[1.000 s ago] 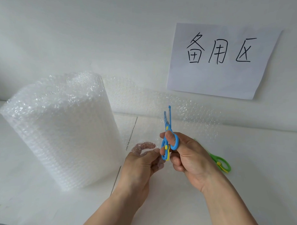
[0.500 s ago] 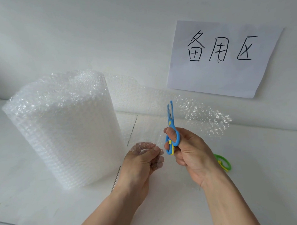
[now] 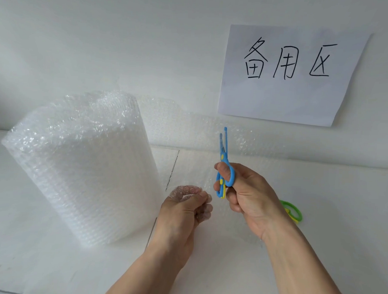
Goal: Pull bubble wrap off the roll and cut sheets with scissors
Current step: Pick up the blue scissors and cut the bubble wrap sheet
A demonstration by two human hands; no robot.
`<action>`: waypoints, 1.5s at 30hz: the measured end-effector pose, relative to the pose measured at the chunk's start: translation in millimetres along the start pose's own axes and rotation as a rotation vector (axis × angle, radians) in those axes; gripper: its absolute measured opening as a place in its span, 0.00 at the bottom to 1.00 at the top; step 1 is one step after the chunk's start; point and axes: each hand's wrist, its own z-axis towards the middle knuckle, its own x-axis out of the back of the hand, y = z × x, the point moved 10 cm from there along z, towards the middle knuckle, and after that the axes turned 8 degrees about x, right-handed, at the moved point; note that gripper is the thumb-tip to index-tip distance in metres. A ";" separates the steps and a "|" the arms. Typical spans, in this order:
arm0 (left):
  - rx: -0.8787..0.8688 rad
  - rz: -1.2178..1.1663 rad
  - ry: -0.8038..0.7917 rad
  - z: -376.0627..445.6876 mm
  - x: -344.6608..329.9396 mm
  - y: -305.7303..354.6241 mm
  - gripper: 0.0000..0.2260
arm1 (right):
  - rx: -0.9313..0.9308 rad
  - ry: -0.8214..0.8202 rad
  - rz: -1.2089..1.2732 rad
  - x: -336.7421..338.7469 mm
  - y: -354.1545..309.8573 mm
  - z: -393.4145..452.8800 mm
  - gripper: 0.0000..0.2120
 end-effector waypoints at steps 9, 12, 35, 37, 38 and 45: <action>0.000 0.004 0.001 0.4 -1.7 0.4 0.06 | 0.036 -0.006 0.006 1.4 -4.3 3.0 0.21; -0.001 0.002 0.004 0.7 -1.5 0.3 0.07 | 0.032 -0.011 0.006 0.8 -5.2 3.0 0.23; 0.012 0.032 0.009 -1.4 -2.0 -0.5 0.08 | 0.051 0.003 0.019 7.1 -15.7 9.6 0.15; 0.012 0.033 0.011 -1.7 -2.0 -0.3 0.08 | 0.051 0.009 0.019 9.0 -16.7 9.7 0.15; 0.013 0.032 0.012 -2.1 -1.8 -0.2 0.08 | 0.053 0.008 0.020 9.0 -17.4 9.6 0.16; 0.016 0.042 0.010 -2.6 -2.3 0.0 0.08 | 0.056 0.006 0.052 7.6 -19.9 8.7 0.23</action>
